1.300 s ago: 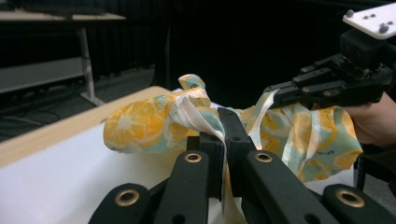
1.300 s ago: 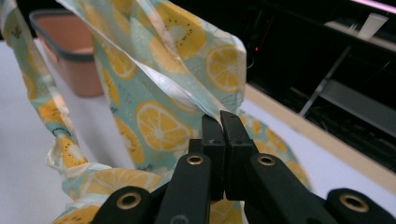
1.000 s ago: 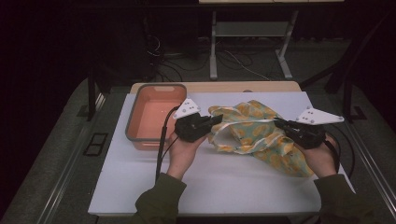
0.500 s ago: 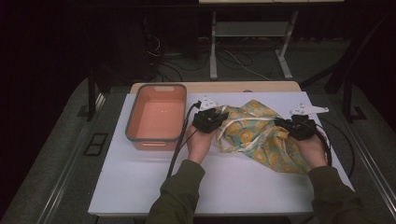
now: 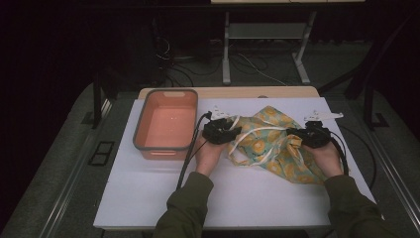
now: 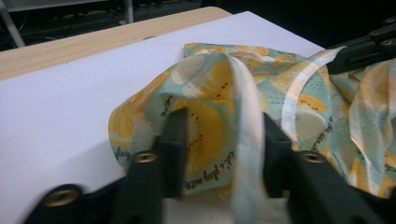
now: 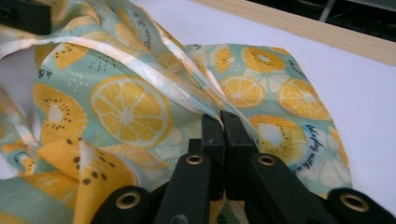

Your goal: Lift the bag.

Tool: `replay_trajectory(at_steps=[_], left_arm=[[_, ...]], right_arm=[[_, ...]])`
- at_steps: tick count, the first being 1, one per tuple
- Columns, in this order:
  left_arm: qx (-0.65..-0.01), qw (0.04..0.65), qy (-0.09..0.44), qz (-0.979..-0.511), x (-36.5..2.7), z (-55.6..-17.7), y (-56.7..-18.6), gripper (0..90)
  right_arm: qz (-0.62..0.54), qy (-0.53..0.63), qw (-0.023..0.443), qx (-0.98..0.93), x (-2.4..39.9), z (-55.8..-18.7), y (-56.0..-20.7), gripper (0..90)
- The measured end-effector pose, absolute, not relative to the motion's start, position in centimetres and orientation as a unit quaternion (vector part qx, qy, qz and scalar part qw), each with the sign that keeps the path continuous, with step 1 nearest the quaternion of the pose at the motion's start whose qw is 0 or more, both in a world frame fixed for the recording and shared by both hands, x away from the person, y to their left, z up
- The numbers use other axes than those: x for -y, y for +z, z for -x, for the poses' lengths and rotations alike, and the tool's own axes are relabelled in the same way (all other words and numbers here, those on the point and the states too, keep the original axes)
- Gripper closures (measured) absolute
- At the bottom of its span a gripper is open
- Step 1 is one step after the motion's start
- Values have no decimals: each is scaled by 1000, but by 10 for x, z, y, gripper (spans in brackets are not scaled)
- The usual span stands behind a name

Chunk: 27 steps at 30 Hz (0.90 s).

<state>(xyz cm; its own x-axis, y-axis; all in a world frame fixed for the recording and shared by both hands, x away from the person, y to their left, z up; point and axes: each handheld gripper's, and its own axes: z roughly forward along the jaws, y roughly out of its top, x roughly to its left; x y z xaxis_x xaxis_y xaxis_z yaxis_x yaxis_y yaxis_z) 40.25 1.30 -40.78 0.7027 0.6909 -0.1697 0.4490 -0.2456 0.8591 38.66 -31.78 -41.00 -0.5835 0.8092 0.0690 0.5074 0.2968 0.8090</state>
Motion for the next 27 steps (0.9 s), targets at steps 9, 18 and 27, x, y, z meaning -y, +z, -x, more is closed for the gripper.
replay_trajectory(at_steps=[9,18,27], left_arm=[[-351,500,126,-782,-26,-376,-391,248],[-316,503,125,-795,-44,-353,-365,135],[-302,491,116,-809,-66,-331,-369,135]], right_arm=[[-429,458,142,-765,326,-383,-397,602],[-414,497,127,-752,336,-366,-372,374],[-387,521,125,-750,338,-342,-351,275]])
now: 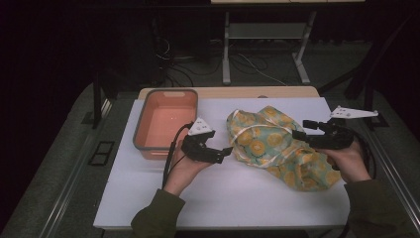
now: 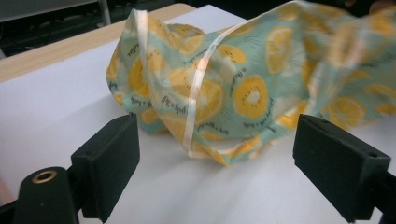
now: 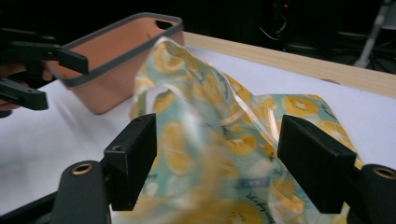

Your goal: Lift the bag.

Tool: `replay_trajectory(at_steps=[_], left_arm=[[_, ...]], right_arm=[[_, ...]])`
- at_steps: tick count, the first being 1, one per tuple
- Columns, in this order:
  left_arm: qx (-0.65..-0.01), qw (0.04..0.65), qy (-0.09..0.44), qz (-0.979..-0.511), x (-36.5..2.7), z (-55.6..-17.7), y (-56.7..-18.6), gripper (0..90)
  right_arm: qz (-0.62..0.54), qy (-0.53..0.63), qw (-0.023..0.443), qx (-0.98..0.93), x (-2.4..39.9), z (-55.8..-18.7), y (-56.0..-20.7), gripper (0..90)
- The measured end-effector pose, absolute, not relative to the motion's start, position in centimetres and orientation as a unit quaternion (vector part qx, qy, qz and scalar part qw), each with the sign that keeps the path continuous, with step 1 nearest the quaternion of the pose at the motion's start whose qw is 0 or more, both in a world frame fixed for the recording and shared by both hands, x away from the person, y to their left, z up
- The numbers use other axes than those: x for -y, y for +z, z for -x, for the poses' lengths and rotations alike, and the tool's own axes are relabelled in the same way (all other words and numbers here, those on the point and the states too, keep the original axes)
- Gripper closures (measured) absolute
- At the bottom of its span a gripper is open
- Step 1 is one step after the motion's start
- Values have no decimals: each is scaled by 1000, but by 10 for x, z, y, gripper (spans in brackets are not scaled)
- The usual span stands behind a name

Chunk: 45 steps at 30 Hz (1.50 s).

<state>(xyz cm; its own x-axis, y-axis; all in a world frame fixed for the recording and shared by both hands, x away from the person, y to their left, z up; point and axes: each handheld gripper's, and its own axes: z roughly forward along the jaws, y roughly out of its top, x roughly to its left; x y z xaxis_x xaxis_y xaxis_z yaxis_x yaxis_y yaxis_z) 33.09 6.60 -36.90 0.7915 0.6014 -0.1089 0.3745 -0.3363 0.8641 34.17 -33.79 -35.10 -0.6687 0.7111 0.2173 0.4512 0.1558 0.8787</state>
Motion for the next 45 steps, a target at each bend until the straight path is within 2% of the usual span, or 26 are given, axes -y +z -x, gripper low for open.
replay_trajectory(at_steps=[4,12,24,38,45], left_arm=[[-294,485,113,-815,-77,-318,-372,135],[-282,483,112,-821,-102,-298,-385,127],[-300,483,111,-815,-146,-279,-408,5],[-305,473,99,-821,-164,-269,-429,0],[-308,469,94,-823,-164,-269,-431,0]], right_arm=[[-373,523,124,-756,338,-330,-347,246],[-363,508,139,-769,340,-307,-358,117],[-354,494,130,-783,343,-279,-389,111],[-351,464,114,-806,341,-265,-427,111],[-350,453,111,-813,338,-266,-432,111]])
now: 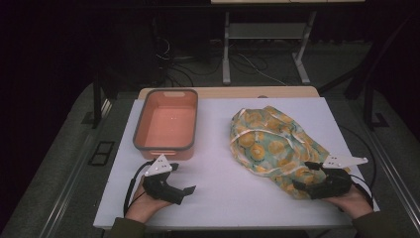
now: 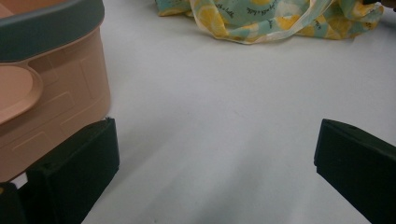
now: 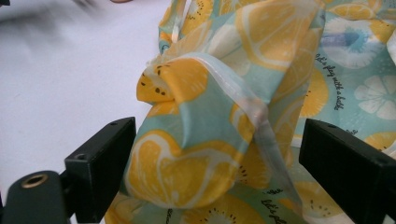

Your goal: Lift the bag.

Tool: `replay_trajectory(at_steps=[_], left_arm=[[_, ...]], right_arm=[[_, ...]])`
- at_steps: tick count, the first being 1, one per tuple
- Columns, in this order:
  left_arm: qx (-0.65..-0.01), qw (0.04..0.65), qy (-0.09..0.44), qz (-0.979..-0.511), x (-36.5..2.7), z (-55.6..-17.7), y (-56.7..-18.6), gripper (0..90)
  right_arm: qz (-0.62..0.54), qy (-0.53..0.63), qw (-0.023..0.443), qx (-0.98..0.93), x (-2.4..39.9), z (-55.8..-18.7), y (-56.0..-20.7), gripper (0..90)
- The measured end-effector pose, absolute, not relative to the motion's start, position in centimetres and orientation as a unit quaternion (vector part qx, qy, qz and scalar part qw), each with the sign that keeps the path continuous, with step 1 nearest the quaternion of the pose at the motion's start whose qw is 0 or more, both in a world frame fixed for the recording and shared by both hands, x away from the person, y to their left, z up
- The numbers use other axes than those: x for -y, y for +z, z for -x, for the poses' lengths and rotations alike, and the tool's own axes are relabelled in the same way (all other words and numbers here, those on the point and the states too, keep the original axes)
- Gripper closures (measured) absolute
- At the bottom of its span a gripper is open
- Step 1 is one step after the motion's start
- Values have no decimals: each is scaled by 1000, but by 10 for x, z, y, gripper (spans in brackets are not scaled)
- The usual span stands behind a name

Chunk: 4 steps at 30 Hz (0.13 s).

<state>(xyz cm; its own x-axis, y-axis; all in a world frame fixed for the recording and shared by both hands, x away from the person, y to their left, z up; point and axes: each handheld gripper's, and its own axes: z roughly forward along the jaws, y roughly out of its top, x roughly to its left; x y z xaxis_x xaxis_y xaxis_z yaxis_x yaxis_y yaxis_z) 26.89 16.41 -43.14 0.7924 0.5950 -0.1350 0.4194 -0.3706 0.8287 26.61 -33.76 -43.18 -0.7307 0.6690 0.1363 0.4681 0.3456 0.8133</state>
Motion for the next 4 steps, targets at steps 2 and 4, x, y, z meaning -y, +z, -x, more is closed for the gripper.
replay_trajectory(at_steps=[2,4], left_arm=[[-309,468,93,-823,-164,-269,-431,0],[-309,466,93,-824,-164,-269,-432,0]], right_arm=[[-349,455,110,-812,338,-266,-431,111],[-348,455,111,-812,337,-266,-431,111]])
